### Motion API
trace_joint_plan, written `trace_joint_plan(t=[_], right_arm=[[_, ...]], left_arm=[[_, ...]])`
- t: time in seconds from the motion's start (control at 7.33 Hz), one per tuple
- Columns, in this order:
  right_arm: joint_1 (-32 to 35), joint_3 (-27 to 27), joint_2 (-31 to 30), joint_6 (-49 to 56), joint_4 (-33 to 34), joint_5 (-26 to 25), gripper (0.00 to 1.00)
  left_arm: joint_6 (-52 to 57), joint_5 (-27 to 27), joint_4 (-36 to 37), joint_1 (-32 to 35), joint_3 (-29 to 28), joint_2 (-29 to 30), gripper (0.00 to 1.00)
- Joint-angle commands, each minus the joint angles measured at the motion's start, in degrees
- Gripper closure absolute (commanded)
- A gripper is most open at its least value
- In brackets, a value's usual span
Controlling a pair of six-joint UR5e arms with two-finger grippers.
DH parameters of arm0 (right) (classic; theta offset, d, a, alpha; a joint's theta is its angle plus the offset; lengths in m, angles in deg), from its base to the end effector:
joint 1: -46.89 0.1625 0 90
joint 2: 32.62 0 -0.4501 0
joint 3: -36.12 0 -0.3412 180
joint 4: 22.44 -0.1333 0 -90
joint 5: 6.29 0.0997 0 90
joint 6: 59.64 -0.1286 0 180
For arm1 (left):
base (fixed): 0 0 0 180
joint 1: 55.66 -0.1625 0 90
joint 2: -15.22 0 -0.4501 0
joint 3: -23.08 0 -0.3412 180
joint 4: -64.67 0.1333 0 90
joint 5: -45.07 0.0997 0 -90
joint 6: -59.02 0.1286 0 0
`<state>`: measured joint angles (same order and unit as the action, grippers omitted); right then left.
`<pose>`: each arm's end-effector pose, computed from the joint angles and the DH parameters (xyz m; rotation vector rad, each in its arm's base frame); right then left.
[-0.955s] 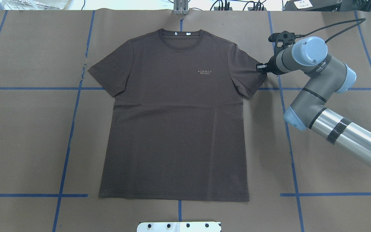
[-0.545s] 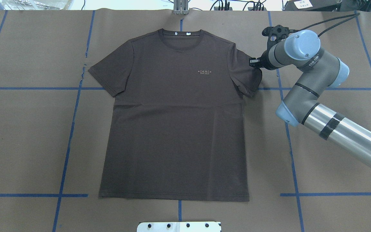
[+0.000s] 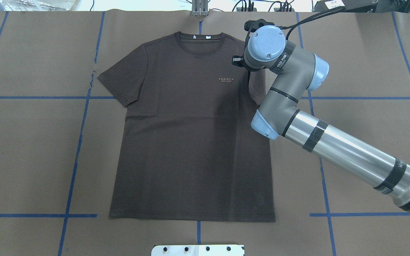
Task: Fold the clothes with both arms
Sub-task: 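Fold the sleeve nearest the right gripper inward onto the shirt body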
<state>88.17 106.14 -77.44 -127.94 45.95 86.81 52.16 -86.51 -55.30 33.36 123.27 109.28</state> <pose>-0.5102 -0.6160 0.3497 0.3846 -0.7261 0.3003 -0.0394 -0.5019 0.5269 0.6867 0.7360 0.1860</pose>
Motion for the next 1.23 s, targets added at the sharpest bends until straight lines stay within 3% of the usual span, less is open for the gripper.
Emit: trace_joint_plan(t=[0.0,0.14,0.27,0.41,0.55,0.82,0.95,1.09], right_arm=[[-1.81,-3.11,3.31,-1.31,0.78,-2.65,1.0],[-2.43,-3.74,3.59,-1.14,0.52,-3.36,1.0],[-3.21,-3.75,3.42,-0.53,0.08,-3.71,0.07],[-3.57,-3.49,3.68,-0.35,0.08,-5.11,0.0],[-3.05,-2.79,4.47,1.65,0.16,-4.42,0.0],[3.33,0.28,4.3,7.01,2.17,8.08,0.0],[7.11,5.51,2.65,11.47,8.36,13.28,0.0],[10.45,14.96,-1.98,17.17,14.87,17.16,0.0]], left_arm=[[0.0,0.0,0.0,0.01,0.0,-0.01,0.0],[0.0,0.0,0.0,0.01,0.0,-0.01,0.0],[-0.17,0.0,0.0,0.01,0.0,-0.01,0.0],[-0.26,0.0,0.0,0.01,0.09,-0.01,0.0],[-0.26,0.0,0.0,0.01,0.09,0.07,0.0],[-0.44,0.0,-4.62,-2.17,-0.27,0.86,0.0],[-2.79,0.26,-6.05,-5.23,-1.4,1.21,0.0],[-7.08,0.44,-6.15,-9.79,-3.32,3.91,0.0]])
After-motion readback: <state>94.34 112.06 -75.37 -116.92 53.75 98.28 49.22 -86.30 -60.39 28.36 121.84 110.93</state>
